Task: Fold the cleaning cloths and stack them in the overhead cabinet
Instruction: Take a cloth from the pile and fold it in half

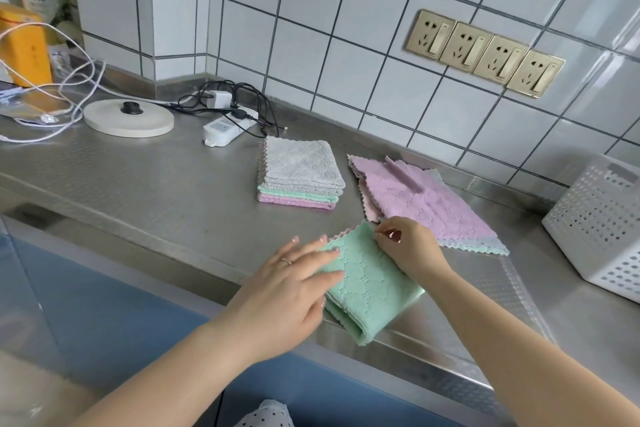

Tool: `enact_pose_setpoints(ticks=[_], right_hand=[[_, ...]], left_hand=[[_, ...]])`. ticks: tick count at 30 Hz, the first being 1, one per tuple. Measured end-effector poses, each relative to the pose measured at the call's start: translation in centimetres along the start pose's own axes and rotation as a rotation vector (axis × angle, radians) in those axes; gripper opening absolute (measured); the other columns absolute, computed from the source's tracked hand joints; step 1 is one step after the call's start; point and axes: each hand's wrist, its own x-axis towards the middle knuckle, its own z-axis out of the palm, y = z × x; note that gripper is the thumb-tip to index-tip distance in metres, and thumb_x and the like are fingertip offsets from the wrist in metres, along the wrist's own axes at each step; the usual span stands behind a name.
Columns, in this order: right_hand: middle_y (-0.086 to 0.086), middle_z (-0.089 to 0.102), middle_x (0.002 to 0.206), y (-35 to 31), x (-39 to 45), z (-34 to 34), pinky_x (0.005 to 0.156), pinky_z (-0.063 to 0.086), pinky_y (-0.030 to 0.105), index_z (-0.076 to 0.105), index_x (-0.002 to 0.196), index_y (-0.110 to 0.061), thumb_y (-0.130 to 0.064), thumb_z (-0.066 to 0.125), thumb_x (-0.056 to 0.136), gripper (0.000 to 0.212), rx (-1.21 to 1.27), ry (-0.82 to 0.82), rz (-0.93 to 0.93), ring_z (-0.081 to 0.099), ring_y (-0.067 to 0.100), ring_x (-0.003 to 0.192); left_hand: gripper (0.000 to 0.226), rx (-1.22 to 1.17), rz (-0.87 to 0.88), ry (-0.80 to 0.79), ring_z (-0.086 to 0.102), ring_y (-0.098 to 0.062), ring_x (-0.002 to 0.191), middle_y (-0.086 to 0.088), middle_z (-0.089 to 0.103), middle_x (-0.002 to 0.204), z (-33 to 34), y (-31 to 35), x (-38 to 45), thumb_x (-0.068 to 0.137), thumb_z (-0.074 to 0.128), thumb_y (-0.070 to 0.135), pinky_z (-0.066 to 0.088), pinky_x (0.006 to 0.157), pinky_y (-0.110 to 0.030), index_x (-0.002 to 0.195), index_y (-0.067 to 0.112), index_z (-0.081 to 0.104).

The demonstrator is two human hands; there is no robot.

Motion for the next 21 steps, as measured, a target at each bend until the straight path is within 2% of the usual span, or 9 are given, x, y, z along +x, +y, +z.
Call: enact_pose_setpoints(ticks=[2, 4, 6, 8, 10, 13, 16, 21], right_hand=[[-0.007, 0.061, 0.084, 0.0, -0.1, 0.1, 0.058, 0.036, 0.001, 0.066, 0.096, -0.018, -0.018, 0.063, 0.086, 0.010, 0.053, 0.024, 0.001, 0.053, 0.009, 0.077], [-0.007, 0.062, 0.083, 0.0, -0.2, 0.2, 0.059, 0.037, 0.001, 0.064, 0.094, -0.018, -0.017, 0.063, 0.086, 0.008, 0.085, 0.034, -0.008, 0.054, 0.009, 0.076], [-0.006, 0.062, 0.084, 0.0, -0.2, 0.4, 0.059, 0.038, 0.006, 0.062, 0.094, -0.018, -0.017, 0.060, 0.088, 0.006, 0.105, 0.030, -0.015, 0.054, 0.010, 0.076], [-0.004, 0.062, 0.085, -0.2, -0.3, 0.5, 0.062, 0.038, 0.019, 0.059, 0.097, -0.016, -0.016, 0.056, 0.090, 0.008, 0.084, 0.008, -0.033, 0.054, 0.014, 0.077], [-0.004, 0.060, 0.087, -0.3, -0.3, 0.6, 0.067, 0.037, 0.026, 0.057, 0.102, -0.015, -0.016, 0.053, 0.092, 0.011, 0.047, -0.012, -0.049, 0.053, 0.017, 0.078], [-0.005, 0.060, 0.088, -0.5, -0.3, 0.6, 0.071, 0.040, 0.027, 0.057, 0.103, -0.015, -0.017, 0.052, 0.092, 0.012, 0.017, -0.017, -0.053, 0.054, 0.018, 0.080], [-0.005, 0.060, 0.087, -0.7, -0.2, 0.4, 0.070, 0.042, 0.028, 0.057, 0.101, -0.017, -0.019, 0.052, 0.092, 0.011, -0.012, -0.019, -0.045, 0.056, 0.019, 0.082], [-0.005, 0.061, 0.085, -1.1, 0.0, 0.0, 0.069, 0.046, 0.029, 0.059, 0.099, -0.017, -0.020, 0.053, 0.090, 0.011, -0.053, -0.005, -0.043, 0.058, 0.019, 0.081]], left_hand=[[0.040, -0.022, 0.074, -0.058, 0.050, -0.015, 0.126, 0.004, 0.059, 0.129, 0.3, 0.3, -0.2, 0.082, 0.044, 0.029, 0.042, 0.104, -0.041, 0.117, 0.023, 0.063], [0.041, -0.047, 0.086, -0.099, 0.052, -0.013, 0.124, 0.005, 0.059, 0.129, 0.6, 0.4, -0.5, 0.083, 0.044, 0.032, 0.046, 0.100, -0.038, 0.119, 0.023, 0.063], [0.042, -0.049, 0.084, -0.119, 0.053, -0.013, 0.122, 0.004, 0.060, 0.129, 0.6, 0.3, -0.6, 0.083, 0.044, 0.035, 0.048, 0.098, -0.036, 0.119, 0.023, 0.063], [0.042, -0.028, 0.095, -0.113, 0.055, -0.014, 0.121, 0.004, 0.061, 0.127, 0.5, 0.4, -0.6, 0.083, 0.044, 0.037, 0.048, 0.097, -0.035, 0.118, 0.024, 0.064], [0.039, -0.035, 0.075, -0.075, 0.057, -0.015, 0.118, 0.004, 0.063, 0.124, 0.4, 0.5, -0.6, 0.083, 0.044, 0.037, 0.050, 0.094, -0.034, 0.113, 0.025, 0.066], [0.036, -0.084, -0.129, 0.009, 0.065, -0.015, 0.103, 0.004, 0.066, 0.115, -0.1, -0.2, 0.3, 0.084, 0.042, 0.036, 0.054, 0.081, -0.032, 0.104, 0.025, 0.070], [0.032, -0.152, -0.334, 0.008, 0.064, -0.014, 0.097, 0.007, 0.066, 0.111, -0.7, -1.4, 1.8, 0.088, 0.046, 0.036, 0.049, 0.083, -0.030, 0.112, 0.024, 0.065], [0.021, -0.195, -0.447, -0.048, 0.059, -0.009, 0.093, 0.011, 0.062, 0.102, -0.9, -1.9, 2.7, 0.088, 0.058, 0.032, 0.044, 0.078, -0.025, 0.109, 0.030, 0.061]])
